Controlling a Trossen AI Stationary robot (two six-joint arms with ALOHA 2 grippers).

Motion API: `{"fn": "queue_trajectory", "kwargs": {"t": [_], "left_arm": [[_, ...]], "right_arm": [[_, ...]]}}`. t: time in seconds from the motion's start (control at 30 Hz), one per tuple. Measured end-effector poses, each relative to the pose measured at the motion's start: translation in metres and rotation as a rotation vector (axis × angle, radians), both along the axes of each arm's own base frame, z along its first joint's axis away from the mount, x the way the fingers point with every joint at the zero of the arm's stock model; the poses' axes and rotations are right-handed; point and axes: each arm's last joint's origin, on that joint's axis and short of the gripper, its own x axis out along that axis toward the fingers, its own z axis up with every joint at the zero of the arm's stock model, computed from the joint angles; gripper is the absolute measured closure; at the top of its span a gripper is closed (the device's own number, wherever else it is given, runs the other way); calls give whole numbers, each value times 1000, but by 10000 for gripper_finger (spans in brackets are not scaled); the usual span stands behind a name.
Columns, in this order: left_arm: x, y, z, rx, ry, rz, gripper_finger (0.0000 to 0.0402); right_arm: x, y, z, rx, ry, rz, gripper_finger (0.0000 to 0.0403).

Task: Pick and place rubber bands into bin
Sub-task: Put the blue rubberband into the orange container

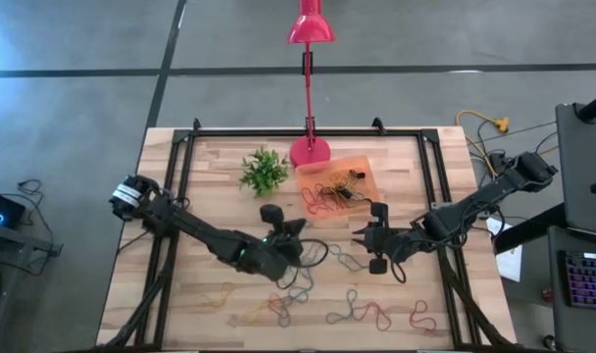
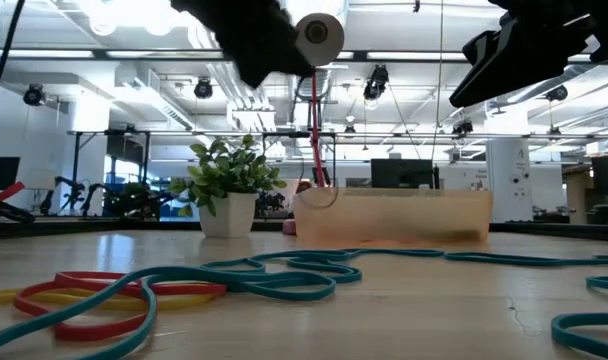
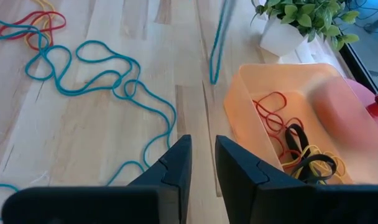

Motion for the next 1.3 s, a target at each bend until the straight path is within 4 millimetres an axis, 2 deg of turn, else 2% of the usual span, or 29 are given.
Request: {"fn": "queue_trajectory", "kwargs": {"t": [0.17, 0.37, 0.67, 0.87, 1.03, 1.3], "left_arm": [[13, 20, 14, 82, -53, 18, 401], [27, 61, 20, 87, -75, 26, 401], [39, 126, 16, 39, -87, 38, 401], [45, 159, 1, -74, -108, -14, 401], [48, 168, -10, -111, -100, -8, 401], [51, 167, -16, -127, -80, -62, 401]], "right_arm": [[0, 0, 0, -1, 1, 0, 342], [0, 0, 0, -3, 3, 3, 344], [-1, -1, -3, -10, 11, 6, 342], [-2, -1, -6, -14, 20, 6, 342], [-3, -2, -7, -17, 24, 6, 343], [-3, -2, -8, -20, 25, 7, 346]]}}
